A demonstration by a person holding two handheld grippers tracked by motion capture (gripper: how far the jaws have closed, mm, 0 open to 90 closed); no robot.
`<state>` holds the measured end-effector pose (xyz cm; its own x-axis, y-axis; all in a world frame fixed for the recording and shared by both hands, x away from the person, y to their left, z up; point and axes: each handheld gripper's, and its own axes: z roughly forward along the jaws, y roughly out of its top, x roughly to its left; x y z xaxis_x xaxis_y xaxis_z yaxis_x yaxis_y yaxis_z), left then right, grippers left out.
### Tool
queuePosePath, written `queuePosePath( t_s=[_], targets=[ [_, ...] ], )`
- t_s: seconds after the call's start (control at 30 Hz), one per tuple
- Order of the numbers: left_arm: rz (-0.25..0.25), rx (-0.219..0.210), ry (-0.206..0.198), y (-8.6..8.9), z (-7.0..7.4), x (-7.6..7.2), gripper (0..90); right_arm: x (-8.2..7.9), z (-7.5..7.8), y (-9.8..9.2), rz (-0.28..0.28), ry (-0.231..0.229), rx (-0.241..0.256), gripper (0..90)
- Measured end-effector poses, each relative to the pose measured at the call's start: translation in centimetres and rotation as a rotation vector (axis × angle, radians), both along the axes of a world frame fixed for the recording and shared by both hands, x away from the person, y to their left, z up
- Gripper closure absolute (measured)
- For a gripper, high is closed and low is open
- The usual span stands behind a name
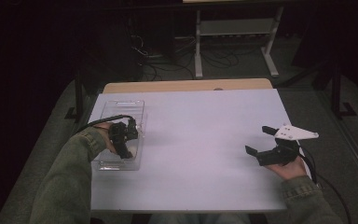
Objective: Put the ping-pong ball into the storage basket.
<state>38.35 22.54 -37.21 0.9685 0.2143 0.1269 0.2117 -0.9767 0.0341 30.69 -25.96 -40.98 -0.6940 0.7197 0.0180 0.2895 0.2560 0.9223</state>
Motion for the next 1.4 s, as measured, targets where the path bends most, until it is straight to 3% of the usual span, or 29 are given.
queuePosePath(
  t_s=[0.07,0.37,0.53,1.07,1.4],
  targets=[
    [0.021,0.001,-0.006,0.1,0.1,0.0,16.7,0.0,0.0,0.0,-0.001,0.000,0.000,0.0],
    [0.071,-0.020,-0.047,0.5,0.7,0.2,0.0,-0.1,0.0,0.0,0.000,-0.003,-0.003,0.0],
    [0.088,-0.029,-0.062,0.9,1.1,0.2,0.0,-0.1,0.0,0.1,0.002,-0.005,-0.007,0.0],
    [0.161,-0.188,-0.110,3.1,3.4,-0.4,0.0,-0.2,0.1,0.2,0.002,-0.005,-0.011,0.0],
    [0.165,-0.238,-0.136,3.3,3.5,-1.4,0.0,-0.2,0.0,0.2,0.001,-0.002,-0.013,0.0]
  ],
)
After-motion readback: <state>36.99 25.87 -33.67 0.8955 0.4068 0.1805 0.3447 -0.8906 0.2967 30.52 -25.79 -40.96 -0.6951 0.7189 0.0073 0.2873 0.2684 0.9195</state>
